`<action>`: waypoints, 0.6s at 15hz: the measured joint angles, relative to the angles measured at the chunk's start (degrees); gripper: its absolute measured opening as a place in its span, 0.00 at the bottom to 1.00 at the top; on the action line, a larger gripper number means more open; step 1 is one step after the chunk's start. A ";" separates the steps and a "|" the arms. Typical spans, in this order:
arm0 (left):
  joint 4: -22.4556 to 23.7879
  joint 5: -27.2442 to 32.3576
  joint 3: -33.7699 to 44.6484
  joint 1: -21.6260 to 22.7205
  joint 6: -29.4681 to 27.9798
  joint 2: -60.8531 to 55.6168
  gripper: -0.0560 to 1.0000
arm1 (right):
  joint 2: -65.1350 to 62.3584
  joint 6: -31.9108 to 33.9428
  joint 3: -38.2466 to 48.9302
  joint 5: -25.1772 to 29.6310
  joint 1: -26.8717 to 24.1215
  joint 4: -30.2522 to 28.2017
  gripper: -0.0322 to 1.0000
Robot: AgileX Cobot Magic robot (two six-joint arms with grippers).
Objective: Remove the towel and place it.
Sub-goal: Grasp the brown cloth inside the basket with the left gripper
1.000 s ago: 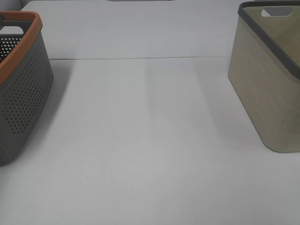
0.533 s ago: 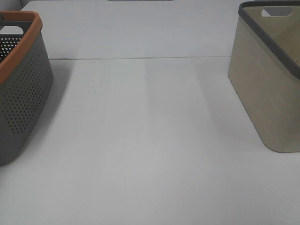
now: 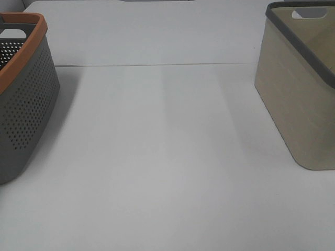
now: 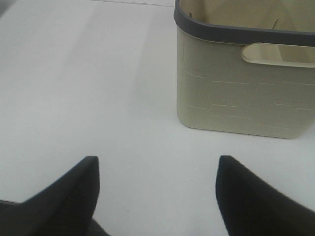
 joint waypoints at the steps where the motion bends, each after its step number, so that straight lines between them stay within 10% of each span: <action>1: -0.17 -0.40 -0.06 0.00 0.00 0.00 0.69 | 0.00 0.00 0.00 0.00 0.00 0.00 0.66; 9: -0.29 -1.15 -0.06 0.00 0.00 2.41 0.59 | 0.00 0.00 0.00 0.00 0.00 0.00 0.66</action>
